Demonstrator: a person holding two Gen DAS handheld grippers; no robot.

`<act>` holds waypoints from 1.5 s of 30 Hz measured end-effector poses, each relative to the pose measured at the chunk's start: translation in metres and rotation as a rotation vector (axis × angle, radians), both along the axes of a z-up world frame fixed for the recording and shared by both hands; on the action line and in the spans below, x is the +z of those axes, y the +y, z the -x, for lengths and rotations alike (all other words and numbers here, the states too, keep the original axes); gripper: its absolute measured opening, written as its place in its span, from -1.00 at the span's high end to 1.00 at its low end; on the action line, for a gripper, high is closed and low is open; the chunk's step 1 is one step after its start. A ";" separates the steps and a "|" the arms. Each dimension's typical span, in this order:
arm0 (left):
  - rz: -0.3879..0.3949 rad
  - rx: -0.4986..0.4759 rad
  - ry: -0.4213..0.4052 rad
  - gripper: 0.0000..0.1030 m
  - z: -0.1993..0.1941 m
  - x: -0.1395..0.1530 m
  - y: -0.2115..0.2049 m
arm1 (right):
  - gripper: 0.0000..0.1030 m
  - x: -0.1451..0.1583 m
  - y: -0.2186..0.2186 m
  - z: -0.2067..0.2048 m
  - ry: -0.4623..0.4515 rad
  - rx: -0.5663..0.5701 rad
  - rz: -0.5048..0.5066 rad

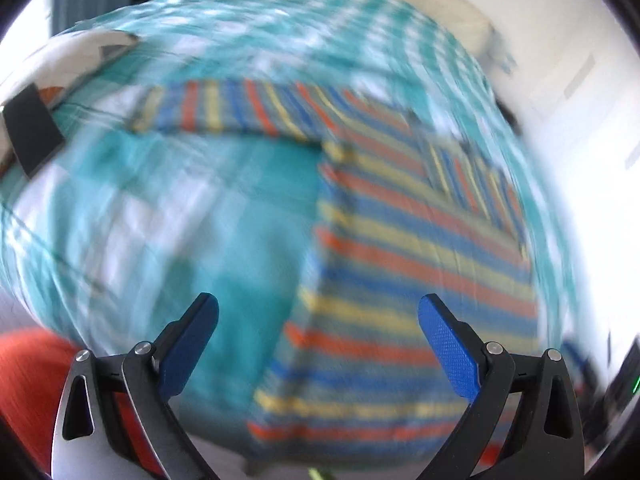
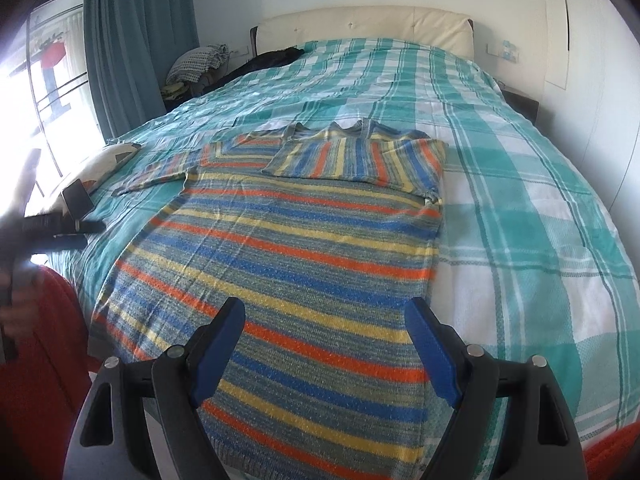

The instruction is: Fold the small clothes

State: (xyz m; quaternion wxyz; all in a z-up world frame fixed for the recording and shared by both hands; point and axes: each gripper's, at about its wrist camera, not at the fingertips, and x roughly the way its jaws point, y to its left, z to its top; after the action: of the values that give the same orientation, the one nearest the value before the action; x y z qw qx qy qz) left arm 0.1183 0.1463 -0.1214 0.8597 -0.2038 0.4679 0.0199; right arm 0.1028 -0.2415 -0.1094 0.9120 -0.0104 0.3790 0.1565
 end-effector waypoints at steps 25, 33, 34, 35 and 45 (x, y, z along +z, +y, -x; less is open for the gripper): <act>-0.205 0.202 0.194 0.71 -0.160 -0.071 0.144 | -0.58 -0.033 0.004 -0.018 0.123 0.002 0.010; -0.355 0.122 0.088 0.92 -0.182 0.011 0.097 | -0.58 -0.019 -0.010 -0.016 0.093 -0.019 -0.060; -0.364 0.083 0.050 0.92 -0.183 0.030 0.080 | -0.58 -0.019 -0.012 -0.017 0.096 -0.023 -0.070; -0.367 0.026 0.002 0.92 -0.189 0.053 0.054 | -0.58 -0.018 -0.015 -0.018 0.100 -0.030 -0.086; -0.178 -0.494 -0.182 0.74 -0.229 0.115 -0.181 | -0.58 -0.003 -0.048 -0.020 0.066 -0.103 -0.186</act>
State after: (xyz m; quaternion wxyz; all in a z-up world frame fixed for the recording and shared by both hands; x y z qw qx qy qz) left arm 0.3468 -0.0350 -0.0068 0.8916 -0.0081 0.4206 -0.1677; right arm 0.1229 -0.2893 -0.1119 0.9028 0.0989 0.3930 0.1440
